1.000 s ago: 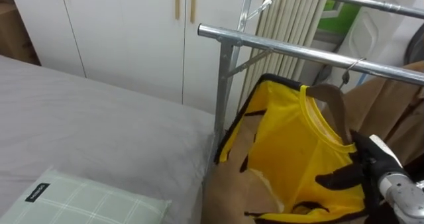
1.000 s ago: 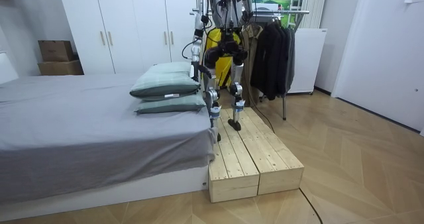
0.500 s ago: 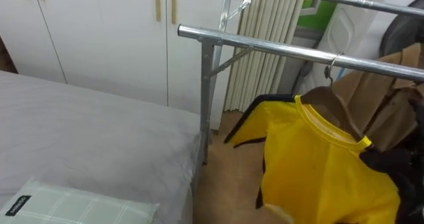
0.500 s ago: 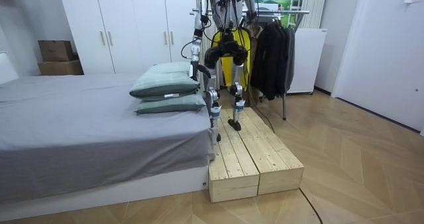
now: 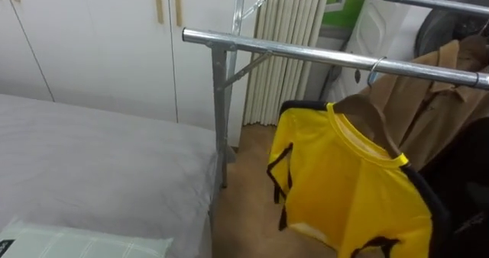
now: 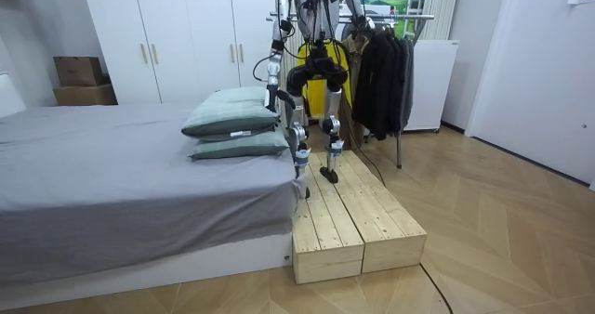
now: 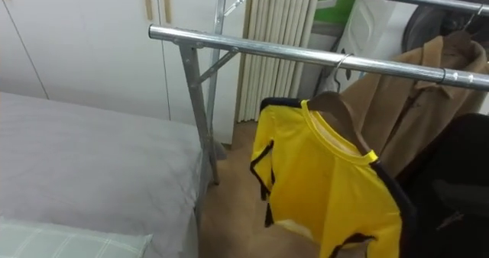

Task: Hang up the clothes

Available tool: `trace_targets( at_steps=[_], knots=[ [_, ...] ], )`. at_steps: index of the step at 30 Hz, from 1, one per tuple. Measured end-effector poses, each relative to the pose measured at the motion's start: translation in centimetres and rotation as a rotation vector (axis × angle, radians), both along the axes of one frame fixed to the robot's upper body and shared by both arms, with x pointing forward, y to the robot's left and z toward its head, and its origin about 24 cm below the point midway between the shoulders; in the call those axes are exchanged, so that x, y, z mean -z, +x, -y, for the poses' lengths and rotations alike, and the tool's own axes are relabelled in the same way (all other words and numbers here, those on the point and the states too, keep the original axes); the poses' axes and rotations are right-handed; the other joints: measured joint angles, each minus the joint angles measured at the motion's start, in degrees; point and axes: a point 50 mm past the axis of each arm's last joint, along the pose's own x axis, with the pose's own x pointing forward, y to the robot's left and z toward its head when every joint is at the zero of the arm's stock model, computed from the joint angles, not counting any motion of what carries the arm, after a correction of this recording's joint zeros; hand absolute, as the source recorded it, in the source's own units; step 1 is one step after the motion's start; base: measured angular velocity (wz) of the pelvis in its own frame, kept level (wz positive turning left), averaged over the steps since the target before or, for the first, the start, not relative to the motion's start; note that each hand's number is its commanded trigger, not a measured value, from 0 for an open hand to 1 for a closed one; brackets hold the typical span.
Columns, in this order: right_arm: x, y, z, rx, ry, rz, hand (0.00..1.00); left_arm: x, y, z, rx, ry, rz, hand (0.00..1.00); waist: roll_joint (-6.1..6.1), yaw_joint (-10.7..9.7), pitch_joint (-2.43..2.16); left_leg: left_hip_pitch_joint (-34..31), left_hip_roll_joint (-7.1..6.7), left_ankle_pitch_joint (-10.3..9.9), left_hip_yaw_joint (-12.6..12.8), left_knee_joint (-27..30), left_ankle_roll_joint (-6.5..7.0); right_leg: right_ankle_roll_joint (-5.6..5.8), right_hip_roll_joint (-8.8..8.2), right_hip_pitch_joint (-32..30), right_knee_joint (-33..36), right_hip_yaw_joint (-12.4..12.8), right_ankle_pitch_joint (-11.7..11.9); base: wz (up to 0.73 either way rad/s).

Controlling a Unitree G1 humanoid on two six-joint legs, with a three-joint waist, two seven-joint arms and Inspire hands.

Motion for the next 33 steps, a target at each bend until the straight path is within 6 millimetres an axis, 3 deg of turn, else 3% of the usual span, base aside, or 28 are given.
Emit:
trace_targets(
  at_steps=[11,16,19,25,33],
  knots=[
    [4.3,-5.2,0.2,0.066,0.098,-0.144,0.0,-0.1,-1.0,0.4,-0.023,-0.006,-0.015,0.0,-0.16,-1.28,0.08,0.87,0.01,-0.05,0.91,-0.84,-0.12,-0.05,0.23,0.08,0.05,0.68,-0.27,-0.04],
    [8.6,-8.6,-1.4,0.111,0.284,-0.242,0.0,0.0,-1.2,0.6,-0.033,-0.011,-0.015,0.0,0.29,-1.26,0.2,0.92,0.08,-0.21,1.7,-0.9,-0.22,-0.05,0.35,-0.25,0.02,1.04,-0.27,-0.07],
    [10.2,-10.0,-2.5,0.096,0.343,-0.304,0.0,0.0,-1.3,0.8,-0.038,-0.013,-0.018,0.0,0.82,-1.5,0.27,0.67,0.15,-0.19,2.32,-1.07,-0.22,-0.21,0.35,-0.85,0.17,1.1,-0.16,-0.12],
    [12.8,-11.1,-4.5,0.056,0.468,-0.368,0.0,0.0,-1.5,1.0,-0.04,-0.02,-0.022,0.0,1.76,-1.81,-0.16,0.96,0.14,-0.23,2.67,-1.02,-0.26,-0.23,0.68,-0.84,0.5,2.23,-0.21,-0.03],
    [17.4,-13.4,-8.1,-0.021,0.72,-0.525,0.0,0.1,-1.5,1.3,-0.042,-0.027,-0.021,0.0,2.16,-1.82,-0.15,0.92,0.1,-0.33,2.69,-0.77,-0.39,-0.25,0.79,-0.95,1.22,2.83,-0.42,0.0]
  ],
)
